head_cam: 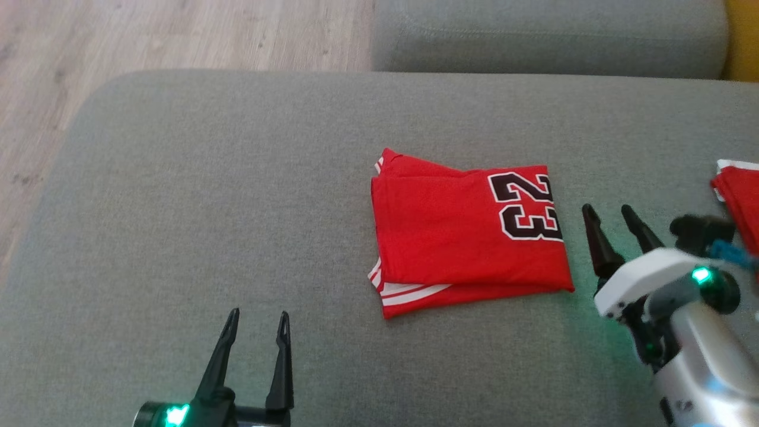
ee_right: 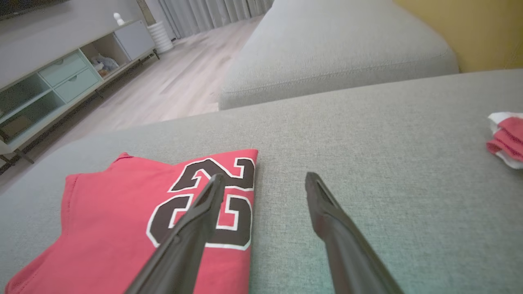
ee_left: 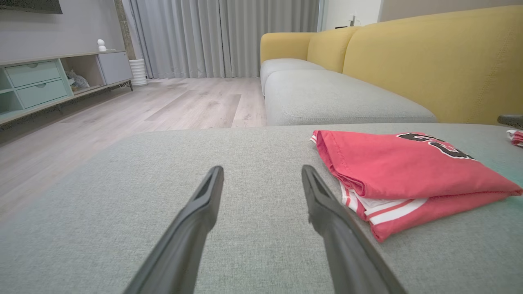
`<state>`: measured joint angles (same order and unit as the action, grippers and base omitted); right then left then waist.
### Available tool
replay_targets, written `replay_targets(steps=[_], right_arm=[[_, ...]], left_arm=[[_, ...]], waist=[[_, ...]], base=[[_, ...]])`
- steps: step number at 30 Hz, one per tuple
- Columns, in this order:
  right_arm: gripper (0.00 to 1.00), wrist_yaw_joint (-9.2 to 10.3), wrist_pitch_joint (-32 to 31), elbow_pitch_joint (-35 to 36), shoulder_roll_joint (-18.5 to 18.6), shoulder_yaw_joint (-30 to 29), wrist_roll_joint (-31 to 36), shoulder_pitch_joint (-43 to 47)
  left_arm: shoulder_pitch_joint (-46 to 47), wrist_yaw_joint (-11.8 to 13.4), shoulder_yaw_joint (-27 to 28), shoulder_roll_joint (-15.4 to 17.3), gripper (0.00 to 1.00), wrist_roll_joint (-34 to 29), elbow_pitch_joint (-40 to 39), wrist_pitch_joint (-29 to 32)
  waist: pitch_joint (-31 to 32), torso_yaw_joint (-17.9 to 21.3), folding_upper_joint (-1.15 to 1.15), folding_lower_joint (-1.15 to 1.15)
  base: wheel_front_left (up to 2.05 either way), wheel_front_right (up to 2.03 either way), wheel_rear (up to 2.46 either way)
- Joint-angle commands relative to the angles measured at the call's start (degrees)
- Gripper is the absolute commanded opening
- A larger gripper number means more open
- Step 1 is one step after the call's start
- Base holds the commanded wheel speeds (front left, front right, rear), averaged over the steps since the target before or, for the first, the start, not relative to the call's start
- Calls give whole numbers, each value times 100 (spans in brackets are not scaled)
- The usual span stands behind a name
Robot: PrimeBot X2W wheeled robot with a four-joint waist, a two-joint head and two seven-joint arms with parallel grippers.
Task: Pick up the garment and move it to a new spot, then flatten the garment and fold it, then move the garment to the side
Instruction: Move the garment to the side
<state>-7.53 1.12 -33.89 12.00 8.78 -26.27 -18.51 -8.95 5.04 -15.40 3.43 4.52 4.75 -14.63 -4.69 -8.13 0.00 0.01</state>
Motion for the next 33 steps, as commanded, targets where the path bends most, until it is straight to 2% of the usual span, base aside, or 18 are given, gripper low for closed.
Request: replay_targets(steps=[1,6,10,11,13,14,21,24,28,33], right_arm=[[100,4,-97,78,119,142,-102,-173],[100,4,-735,-247,311,534,-607,-417],[98,4,-982,-362,328,940,-1020,-426],[81,4,-964,-400,341,1003,-1077,-436],[11,4,-856,-493,356,1074,-1171,-488],[0,4,-795,-536,362,1106,-1213,-526],[0,4,-440,-614,584,1306,-1377,-817],[0,4,-368,-508,867,1439,-1419,-965],[0,4,-449,-211,1439,1604,-1480,-1135],[0,4,-606,323,2323,1573,-1486,-1283]], left_arm=[[208,38,105,-54,100,26,-161,-37],[377,110,-57,-55,100,108,-112,-37],[506,182,-165,-55,100,196,-86,-37],[537,200,-187,-55,100,212,-82,-37],[599,234,-230,-55,100,239,-78,-37],[628,247,-248,-55,100,248,-74,-37],[770,305,-279,-55,100,260,-61,-37],[822,315,-287,-55,100,276,-67,-37],[939,326,-309,-55,100,291,-78,-37],[1163,328,-333,-55,100,302,-73,-37]], waist=[[-72,-47,0,-1],[-247,-141,0,-1],[-395,-191,0,-1],[-436,-198,0,-1],[-516,-197,0,-1],[-551,-190,0,-1],[-713,-25,0,-1],[-797,158,0,-1],[-964,457,0,-1],[-1217,827,0,-1]], base=[[0,0,0],[0,0,0],[0,0,0],[0,0,0],[0,0,0],[0,0,0],[0,0,0],[0,0,0],[0,0,0],[0,0,0]])
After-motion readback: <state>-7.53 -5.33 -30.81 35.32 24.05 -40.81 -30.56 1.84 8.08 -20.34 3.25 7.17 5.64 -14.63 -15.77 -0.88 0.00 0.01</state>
